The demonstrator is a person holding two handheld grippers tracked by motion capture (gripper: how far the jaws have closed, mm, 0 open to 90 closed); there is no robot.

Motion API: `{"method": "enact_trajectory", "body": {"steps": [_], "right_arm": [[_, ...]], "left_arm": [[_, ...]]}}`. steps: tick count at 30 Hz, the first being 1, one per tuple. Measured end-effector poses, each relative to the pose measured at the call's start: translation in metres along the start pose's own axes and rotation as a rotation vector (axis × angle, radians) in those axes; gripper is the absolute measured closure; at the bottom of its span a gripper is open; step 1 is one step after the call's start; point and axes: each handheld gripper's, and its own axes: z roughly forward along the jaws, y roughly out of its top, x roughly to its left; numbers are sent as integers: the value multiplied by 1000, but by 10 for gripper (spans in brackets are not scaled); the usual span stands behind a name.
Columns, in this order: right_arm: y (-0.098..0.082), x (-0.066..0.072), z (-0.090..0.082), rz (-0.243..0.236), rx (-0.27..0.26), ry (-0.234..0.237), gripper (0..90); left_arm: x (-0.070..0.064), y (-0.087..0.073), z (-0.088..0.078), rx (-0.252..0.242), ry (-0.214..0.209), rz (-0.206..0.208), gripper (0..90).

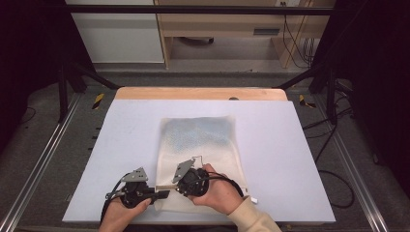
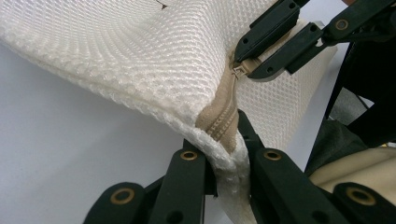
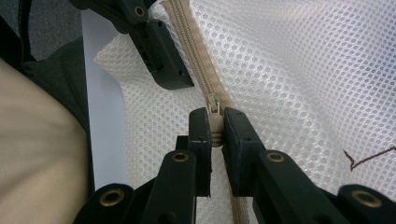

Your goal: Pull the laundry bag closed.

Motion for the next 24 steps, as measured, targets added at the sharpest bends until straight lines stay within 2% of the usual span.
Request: {"method": "enact_trajectory", "body": {"steps": [17, 24], "right_arm": [[-3, -1, -1, 8, 9, -3, 820], [-6, -2, -1, 18, 10, 4, 820]], "left_arm": [[1, 1, -2, -3, -1, -6, 846], [3, 1, -3, 0, 11, -7, 844]]}}
